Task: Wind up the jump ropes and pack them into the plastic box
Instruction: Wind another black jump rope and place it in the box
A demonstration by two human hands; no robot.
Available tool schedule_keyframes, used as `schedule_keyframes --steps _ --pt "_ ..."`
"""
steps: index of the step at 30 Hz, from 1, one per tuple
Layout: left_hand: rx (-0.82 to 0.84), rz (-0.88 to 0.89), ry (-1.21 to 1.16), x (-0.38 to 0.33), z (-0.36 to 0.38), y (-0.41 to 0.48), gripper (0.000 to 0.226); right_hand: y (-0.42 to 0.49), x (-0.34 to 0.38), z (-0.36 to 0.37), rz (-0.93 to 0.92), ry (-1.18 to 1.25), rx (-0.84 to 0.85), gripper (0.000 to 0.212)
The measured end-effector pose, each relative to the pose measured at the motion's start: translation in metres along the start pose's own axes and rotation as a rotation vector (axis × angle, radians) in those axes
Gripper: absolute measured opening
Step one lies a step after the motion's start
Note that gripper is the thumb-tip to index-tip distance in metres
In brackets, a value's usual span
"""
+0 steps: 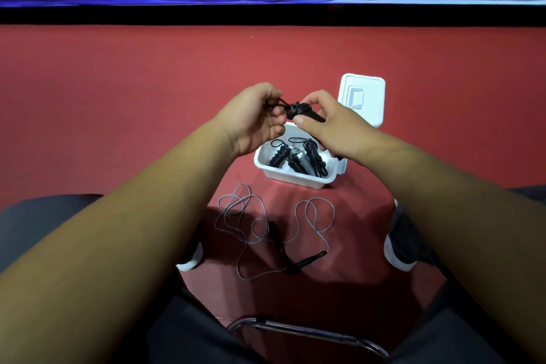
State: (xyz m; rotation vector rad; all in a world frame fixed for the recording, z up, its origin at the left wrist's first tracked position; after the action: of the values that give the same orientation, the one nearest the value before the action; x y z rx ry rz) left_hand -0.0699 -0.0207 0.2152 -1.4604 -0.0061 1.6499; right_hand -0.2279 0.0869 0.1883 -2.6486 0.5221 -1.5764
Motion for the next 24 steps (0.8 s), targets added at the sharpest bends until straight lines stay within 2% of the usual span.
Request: schedule_keyframes --steps 6,11,17,21,24 --pt "-0.113 0.006 0.194 0.007 -0.004 0.013 0.005 0.007 -0.018 0.003 0.161 0.028 -0.019 0.035" --pt "-0.182 0.057 0.326 0.016 -0.011 0.028 0.008 0.011 -0.026 0.007 0.289 -0.017 -0.053 0.017" --pt "-0.206 -0.008 0.502 0.015 -0.010 0.050 0.012 0.035 -0.035 0.009 0.464 -0.044 -0.065 0.027" --pt "-0.258 -0.057 0.473 0.011 -0.023 0.077 0.026 0.071 -0.052 0.020 0.551 0.036 -0.087 0.041" --pt "-0.299 -0.110 0.460 0.020 -0.039 0.100 0.034 0.095 -0.075 0.035 0.592 0.057 -0.107 0.036"
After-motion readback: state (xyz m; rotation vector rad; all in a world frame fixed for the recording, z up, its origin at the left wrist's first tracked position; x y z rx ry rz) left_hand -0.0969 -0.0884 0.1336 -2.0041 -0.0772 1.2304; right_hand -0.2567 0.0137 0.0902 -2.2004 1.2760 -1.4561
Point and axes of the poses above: each hand's wrist, its own y-axis towards the middle knuckle, its own z-axis out of the palm, x = y × z, the point moved 1 cm from there along y, towards the middle knuckle, and after that the axes turned 1 degree about -z, right-handed, at the moved point
